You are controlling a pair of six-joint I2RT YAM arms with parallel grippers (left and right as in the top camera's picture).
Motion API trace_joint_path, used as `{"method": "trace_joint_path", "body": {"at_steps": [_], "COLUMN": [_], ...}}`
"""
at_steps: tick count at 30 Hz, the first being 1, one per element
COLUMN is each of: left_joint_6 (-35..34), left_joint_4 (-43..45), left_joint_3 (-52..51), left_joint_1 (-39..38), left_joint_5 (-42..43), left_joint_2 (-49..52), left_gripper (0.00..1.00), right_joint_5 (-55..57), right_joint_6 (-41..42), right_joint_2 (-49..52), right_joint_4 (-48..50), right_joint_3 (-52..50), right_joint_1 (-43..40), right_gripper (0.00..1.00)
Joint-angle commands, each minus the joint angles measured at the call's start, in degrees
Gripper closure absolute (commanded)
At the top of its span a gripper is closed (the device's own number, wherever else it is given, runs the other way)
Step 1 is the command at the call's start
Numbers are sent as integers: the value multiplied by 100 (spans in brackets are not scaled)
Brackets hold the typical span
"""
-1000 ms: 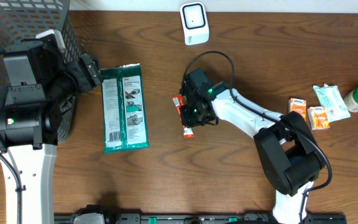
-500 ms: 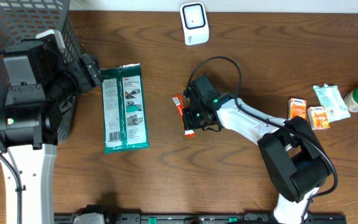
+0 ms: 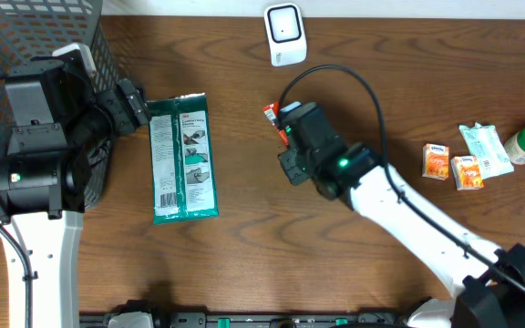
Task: Scan the item barcode
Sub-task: 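Lift the red tube and carry it to the scanner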
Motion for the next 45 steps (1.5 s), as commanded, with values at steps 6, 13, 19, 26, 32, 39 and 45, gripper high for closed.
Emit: {"method": "trace_joint_path", "body": {"at_steps": [6, 13, 19, 26, 32, 39, 45], "left_joint_6": [70, 70, 70, 70, 70, 70, 70], "left_joint_4": [0, 0, 0, 0, 0, 0, 0], "left_joint_3": [31, 31, 31, 31, 31, 31, 31], "left_joint_1": [28, 28, 28, 28, 28, 28, 28], "left_joint_5": [33, 33, 33, 33, 33, 33, 33], "left_joint_2": [-4, -4, -4, -4, -4, -4, -4], "left_gripper": [13, 13, 13, 13, 13, 13, 13], "right_joint_5": [3226, 4188, 4485, 4970, 5056, 5440, 5510], "right_joint_6": [-1222, -3084, -5136, -7434, -9359, -10804, -11838], "right_joint_2": [-52, -52, -52, -52, -52, -52, -52], "right_joint_4": [402, 1152, 1773, 2975, 4092, 6022, 7521], "right_joint_3": [28, 26, 26, 28, 28, 26, 28], "right_joint_1": [424, 505, 535, 535, 535, 643, 1029], "right_gripper": [99, 99, 99, 99, 99, 99, 99]}}
